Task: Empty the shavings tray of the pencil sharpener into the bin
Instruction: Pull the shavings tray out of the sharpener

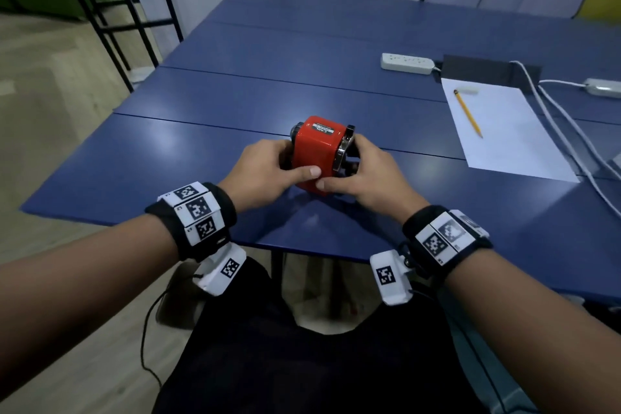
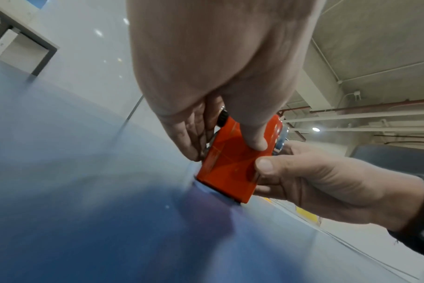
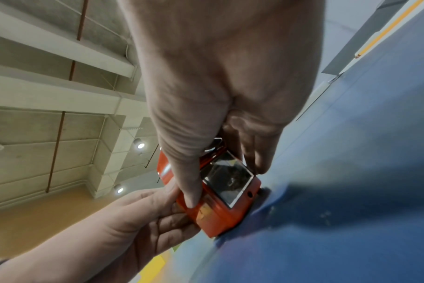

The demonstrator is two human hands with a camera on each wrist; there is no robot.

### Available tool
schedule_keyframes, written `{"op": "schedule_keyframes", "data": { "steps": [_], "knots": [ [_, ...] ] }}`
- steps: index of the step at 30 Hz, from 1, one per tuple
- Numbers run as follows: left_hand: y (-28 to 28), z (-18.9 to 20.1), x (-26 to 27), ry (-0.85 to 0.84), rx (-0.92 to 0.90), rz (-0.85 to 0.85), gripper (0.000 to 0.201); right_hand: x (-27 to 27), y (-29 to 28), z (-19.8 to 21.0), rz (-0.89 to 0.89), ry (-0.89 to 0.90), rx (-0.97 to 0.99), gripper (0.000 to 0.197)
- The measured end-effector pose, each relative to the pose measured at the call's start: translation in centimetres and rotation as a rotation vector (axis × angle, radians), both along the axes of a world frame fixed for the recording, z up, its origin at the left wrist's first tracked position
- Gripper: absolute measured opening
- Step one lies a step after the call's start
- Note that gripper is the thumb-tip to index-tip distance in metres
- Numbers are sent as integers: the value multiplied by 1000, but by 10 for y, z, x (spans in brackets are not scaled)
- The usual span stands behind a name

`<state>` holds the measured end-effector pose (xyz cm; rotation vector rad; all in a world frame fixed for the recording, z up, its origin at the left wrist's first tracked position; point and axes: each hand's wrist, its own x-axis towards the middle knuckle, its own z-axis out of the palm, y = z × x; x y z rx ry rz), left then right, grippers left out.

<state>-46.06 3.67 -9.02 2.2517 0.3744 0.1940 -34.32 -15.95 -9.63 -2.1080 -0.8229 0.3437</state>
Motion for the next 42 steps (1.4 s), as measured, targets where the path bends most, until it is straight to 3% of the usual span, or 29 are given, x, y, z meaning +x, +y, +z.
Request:
{"op": "schedule_keyframes", "data": {
  "steps": [9,23,27,33,42],
  "knots": [
    [4,-10,3,-37,-95,36,68,2,0,-5,3,-23,9,82],
    [-9,-12,-7,-78,-94,18,45,12,-7,3,98,17,-5,80],
    [-10,-19,-6,-106,-127,90,37,18,-6,4,136,47,1,85],
    [-7,-20,-3,-87,-161,103,37,20,-8,6,157,56,-3,86],
    [1,-22,-3,-75,-360,64,39,19,-6,10,150,42,-15,86]
  ]
}}
